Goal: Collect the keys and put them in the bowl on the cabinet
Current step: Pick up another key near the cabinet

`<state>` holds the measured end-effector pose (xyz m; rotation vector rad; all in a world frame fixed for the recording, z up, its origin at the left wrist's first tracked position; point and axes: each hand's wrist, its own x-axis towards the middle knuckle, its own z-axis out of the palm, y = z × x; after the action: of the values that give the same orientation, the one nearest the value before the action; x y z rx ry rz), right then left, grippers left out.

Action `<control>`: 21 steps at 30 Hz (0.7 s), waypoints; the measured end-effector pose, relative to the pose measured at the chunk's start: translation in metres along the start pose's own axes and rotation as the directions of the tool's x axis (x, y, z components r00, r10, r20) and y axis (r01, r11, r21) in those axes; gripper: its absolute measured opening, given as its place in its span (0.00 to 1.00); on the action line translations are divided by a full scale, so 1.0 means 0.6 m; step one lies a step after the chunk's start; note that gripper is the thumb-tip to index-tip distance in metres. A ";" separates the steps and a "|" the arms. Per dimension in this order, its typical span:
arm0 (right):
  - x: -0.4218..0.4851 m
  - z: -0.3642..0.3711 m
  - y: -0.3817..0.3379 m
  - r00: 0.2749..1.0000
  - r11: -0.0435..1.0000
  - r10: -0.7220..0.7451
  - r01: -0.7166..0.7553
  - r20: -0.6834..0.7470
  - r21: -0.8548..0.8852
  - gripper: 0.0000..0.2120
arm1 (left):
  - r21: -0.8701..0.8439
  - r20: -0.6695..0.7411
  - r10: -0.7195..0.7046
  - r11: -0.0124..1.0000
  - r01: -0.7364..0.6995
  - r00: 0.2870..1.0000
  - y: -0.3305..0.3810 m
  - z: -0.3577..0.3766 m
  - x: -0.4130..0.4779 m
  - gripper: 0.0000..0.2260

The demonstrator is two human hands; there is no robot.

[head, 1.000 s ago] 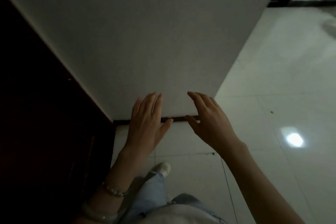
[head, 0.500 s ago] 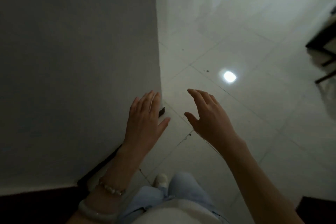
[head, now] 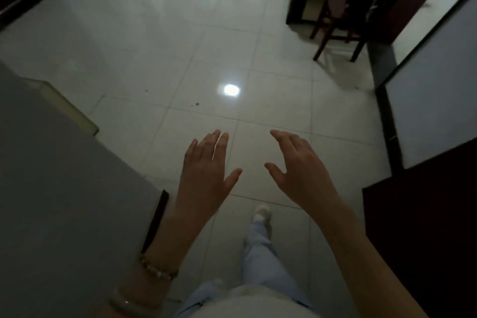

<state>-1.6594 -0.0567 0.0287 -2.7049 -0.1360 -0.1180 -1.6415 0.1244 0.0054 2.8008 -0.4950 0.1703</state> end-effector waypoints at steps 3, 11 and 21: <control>0.049 -0.018 0.057 0.998 0.999 0.047 -0.048 -0.043 -0.013 0.30 | -0.004 0.010 0.051 0.999 -0.051 0.999 0.024 0.023 0.086 0.32; 0.180 -0.091 0.212 0.980 0.988 0.151 -0.155 -0.132 -0.024 0.30 | -0.033 0.018 0.187 0.982 -0.186 0.982 0.115 0.072 0.316 0.31; 0.259 -0.153 0.365 0.934 0.953 0.285 -0.301 -0.217 -0.043 0.30 | -0.097 0.058 0.357 0.931 -0.351 0.932 0.228 0.136 0.512 0.32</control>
<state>-1.4861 -0.2815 0.0376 -2.7307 0.3414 -0.3206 -1.3974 -0.1210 0.0145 2.6180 -1.0018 0.1162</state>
